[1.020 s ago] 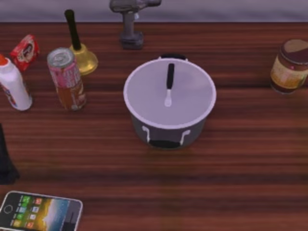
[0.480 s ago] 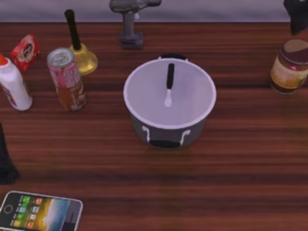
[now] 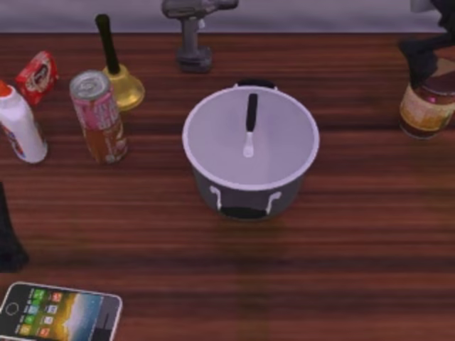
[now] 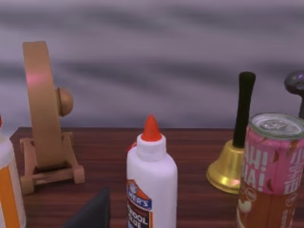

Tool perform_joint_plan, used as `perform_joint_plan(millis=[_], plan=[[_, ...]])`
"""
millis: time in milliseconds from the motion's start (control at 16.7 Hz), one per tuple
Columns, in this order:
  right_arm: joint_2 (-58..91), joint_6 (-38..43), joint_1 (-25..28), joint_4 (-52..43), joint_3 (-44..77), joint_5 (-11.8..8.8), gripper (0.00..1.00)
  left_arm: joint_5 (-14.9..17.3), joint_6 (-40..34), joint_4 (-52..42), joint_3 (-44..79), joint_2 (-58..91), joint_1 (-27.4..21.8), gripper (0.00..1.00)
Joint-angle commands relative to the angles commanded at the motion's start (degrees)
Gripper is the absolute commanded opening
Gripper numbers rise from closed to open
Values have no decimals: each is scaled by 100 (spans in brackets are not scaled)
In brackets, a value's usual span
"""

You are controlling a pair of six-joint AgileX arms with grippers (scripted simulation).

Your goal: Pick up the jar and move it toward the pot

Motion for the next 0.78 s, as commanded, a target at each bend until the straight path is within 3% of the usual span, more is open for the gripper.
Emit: perform_joint_plan(millis=[420,780], plan=[[-16,-6,-21,93,-106,0,100,0,0,0,0,0,0,100],[-409,8,12,1165,-1644,-4,100,0,0,0,0,0,0,100]])
